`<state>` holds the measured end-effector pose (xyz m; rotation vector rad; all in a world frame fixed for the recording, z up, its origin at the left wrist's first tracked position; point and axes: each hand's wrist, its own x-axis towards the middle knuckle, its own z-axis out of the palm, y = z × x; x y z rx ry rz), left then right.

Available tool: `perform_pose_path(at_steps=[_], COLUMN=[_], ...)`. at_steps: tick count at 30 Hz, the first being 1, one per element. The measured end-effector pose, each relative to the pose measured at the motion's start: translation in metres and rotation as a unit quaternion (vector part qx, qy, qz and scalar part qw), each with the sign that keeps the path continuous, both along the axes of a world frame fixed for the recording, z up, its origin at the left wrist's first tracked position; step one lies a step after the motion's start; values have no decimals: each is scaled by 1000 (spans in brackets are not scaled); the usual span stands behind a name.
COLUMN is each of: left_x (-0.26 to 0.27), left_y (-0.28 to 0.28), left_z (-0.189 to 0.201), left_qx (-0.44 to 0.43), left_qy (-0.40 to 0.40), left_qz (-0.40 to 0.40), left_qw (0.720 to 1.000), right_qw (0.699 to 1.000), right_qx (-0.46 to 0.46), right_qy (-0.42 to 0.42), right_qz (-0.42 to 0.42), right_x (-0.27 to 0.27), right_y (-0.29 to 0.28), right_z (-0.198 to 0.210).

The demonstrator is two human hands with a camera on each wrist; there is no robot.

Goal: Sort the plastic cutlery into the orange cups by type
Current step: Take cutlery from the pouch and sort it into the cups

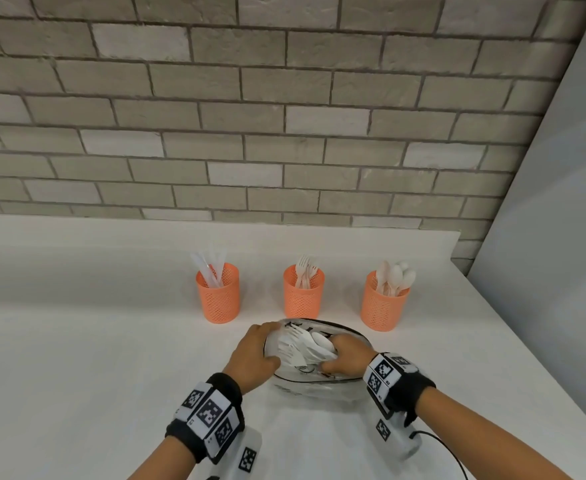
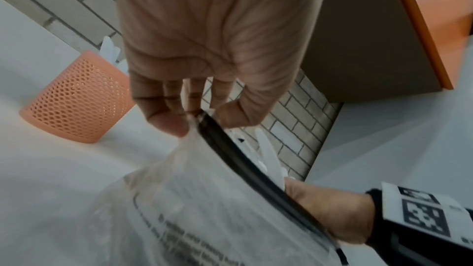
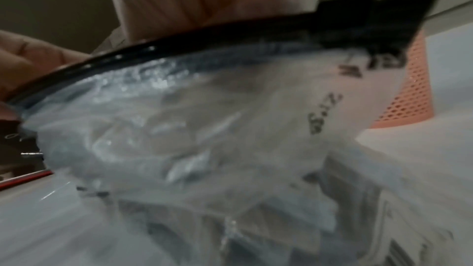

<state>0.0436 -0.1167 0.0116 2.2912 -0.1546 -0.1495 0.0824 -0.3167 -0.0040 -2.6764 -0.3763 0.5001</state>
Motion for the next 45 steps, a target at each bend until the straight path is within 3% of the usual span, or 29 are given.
perform_pose_path(at_steps=[4,7,17,25,33,37,45], left_x=[-6,-11,-7,-10,-6,-5,-2], left_y=[-3,-1,-1,0,-1,-2,0], left_z=[-9,-12,-1,-8,-1,-2,-9], left_qx=[67,73,12,-3,33,15,-27], left_qy=[70,75,33,84,43,31,32], left_qz=[-23,-35,-22,2,-3,19,17], left_qw=[995,994,999,996,999,999,999], right_qw=[998,998,997,996,999,999,997], right_qx=[-4,-28,-67,-84,-44,26,67], right_qy=[57,51,29,-10,8,22,20], right_qz=[32,33,13,25,8,-25,-21], right_x=[-1,-4,-11,-19,-20,-11,-5], right_y=[2,5,10,16,14,8,9], right_z=[2,0,1,2,10,14,8])
